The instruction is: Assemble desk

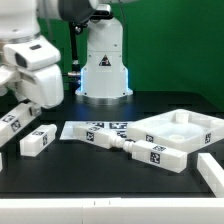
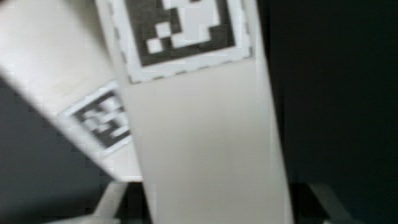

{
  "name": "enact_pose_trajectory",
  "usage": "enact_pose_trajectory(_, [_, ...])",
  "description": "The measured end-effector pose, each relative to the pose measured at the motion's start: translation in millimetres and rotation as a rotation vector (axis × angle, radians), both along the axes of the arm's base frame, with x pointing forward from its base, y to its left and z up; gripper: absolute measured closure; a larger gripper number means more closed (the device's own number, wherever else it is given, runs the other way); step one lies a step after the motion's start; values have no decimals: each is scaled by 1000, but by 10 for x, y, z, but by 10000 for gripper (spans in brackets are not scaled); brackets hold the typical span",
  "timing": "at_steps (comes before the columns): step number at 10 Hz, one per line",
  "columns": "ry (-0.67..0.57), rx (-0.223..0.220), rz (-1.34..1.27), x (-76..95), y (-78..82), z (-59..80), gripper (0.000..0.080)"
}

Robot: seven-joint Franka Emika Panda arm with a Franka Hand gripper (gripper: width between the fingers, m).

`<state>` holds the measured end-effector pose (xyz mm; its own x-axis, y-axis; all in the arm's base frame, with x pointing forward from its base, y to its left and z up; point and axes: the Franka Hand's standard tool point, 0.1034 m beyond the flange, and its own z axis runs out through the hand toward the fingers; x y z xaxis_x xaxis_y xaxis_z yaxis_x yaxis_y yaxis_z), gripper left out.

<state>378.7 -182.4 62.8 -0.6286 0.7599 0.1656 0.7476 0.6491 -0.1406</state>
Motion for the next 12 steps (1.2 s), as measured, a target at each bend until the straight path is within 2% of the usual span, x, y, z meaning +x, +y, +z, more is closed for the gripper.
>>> enact_pose_trajectory(2, [9, 9, 13, -27, -8, -23, 506])
enact_pose_trajectory(3, [48, 43, 50, -119, -62, -106, 506])
enact_pose_trajectory(5, [82, 69, 49, -230, -119, -290, 506])
enact_pose_trajectory(7, [98, 90, 73, -256, -155, -355, 506])
enact_pose_trajectory(8, [117, 103, 68, -326, -138, -445, 506])
enact_pose_trajectory(10, [118, 101, 67, -326, -138, -450, 506])
enact_pose_trajectory(11, [119, 102, 67, -329, -137, -453, 416])
enact_pose_trajectory(12, [119, 102, 67, -330, -136, -453, 237])
